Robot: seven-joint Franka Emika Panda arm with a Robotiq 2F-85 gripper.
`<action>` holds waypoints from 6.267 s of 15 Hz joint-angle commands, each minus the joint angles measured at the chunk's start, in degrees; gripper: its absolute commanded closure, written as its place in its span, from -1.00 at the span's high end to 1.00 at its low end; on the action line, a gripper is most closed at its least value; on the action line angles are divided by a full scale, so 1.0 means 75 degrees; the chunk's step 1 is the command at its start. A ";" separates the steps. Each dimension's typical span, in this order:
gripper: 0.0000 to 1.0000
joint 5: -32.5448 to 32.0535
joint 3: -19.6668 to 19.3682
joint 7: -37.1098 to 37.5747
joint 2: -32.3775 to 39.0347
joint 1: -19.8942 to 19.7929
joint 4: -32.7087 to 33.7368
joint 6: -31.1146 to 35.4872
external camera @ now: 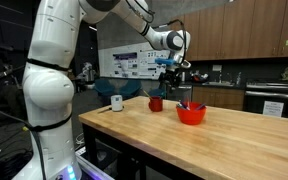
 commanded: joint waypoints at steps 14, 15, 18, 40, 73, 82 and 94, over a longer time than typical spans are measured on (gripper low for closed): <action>0.99 0.0808 0.0235 -0.1054 -0.0101 0.0048 -0.0657 0.0263; 0.88 0.0821 0.0234 -0.1064 -0.0099 0.0056 -0.0694 0.0389; 0.31 0.0814 0.0233 -0.1091 -0.0064 0.0064 -0.0752 0.0754; -0.93 0.0541 0.0086 -0.1244 -0.0792 0.0032 -0.0358 0.0192; -0.22 -0.2415 -0.0659 0.0432 0.0273 -0.0131 0.0994 0.1004; 0.94 -0.1907 -0.0437 0.0325 0.0068 -0.0114 0.0722 0.1318; 1.00 -0.0567 0.0320 -0.0955 -0.0124 0.0192 -0.0223 0.0917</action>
